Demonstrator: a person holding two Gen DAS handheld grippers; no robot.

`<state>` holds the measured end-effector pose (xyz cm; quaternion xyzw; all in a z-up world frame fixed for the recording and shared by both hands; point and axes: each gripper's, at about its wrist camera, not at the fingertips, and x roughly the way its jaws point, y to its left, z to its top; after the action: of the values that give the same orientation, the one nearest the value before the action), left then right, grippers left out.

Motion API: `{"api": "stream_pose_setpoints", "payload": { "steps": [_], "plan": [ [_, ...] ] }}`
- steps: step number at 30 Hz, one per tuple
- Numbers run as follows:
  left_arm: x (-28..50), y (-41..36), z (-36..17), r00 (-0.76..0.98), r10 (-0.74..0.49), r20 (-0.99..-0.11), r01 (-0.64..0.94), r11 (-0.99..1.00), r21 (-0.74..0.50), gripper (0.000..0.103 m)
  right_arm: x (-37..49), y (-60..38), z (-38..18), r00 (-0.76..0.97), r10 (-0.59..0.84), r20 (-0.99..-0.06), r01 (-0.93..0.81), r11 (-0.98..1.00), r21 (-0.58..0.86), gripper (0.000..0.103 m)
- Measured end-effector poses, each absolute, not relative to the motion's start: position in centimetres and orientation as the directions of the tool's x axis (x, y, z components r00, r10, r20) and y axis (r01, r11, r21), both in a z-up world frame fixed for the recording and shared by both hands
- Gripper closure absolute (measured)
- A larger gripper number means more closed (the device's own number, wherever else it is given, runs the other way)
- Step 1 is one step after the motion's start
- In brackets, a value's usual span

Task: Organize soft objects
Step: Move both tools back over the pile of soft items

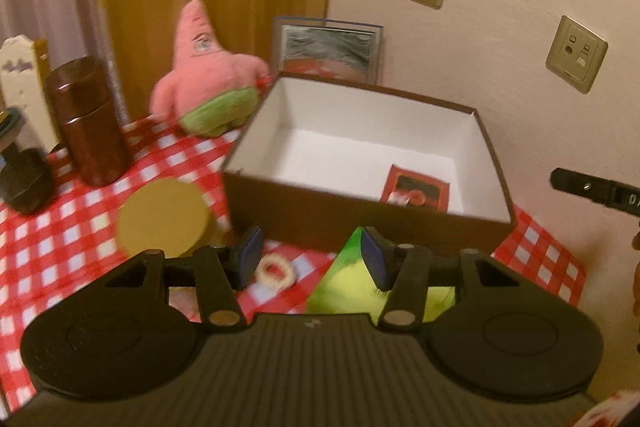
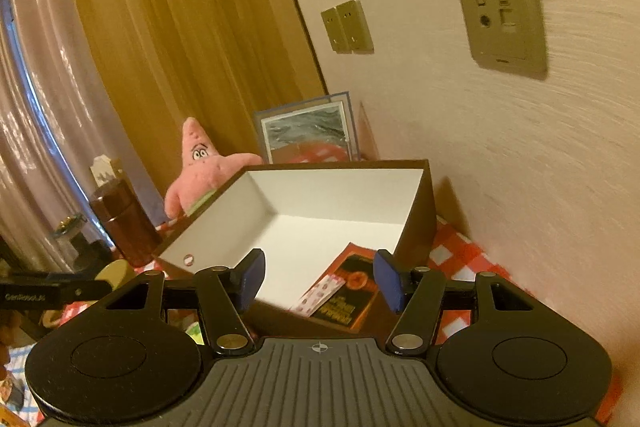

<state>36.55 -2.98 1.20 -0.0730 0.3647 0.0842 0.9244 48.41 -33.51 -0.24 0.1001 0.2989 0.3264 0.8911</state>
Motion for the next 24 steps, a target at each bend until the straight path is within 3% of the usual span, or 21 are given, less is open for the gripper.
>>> {"api": "stream_pose_setpoints", "payload": {
  "steps": [13,24],
  "plan": [
    [25.8,1.5,1.4,0.680,0.219,-0.700,-0.367,0.928,-0.067,0.046,41.1,-32.1,-0.4,0.515,0.697,-0.499,-0.572,0.713,0.406,0.043],
    [20.4,3.9,0.1,0.637,0.271,-0.722,-0.452,0.889,-0.066,0.045,36.3,-27.9,-3.9,0.363,0.714,-0.599,-0.637,0.659,0.400,0.043]
  ]
}}
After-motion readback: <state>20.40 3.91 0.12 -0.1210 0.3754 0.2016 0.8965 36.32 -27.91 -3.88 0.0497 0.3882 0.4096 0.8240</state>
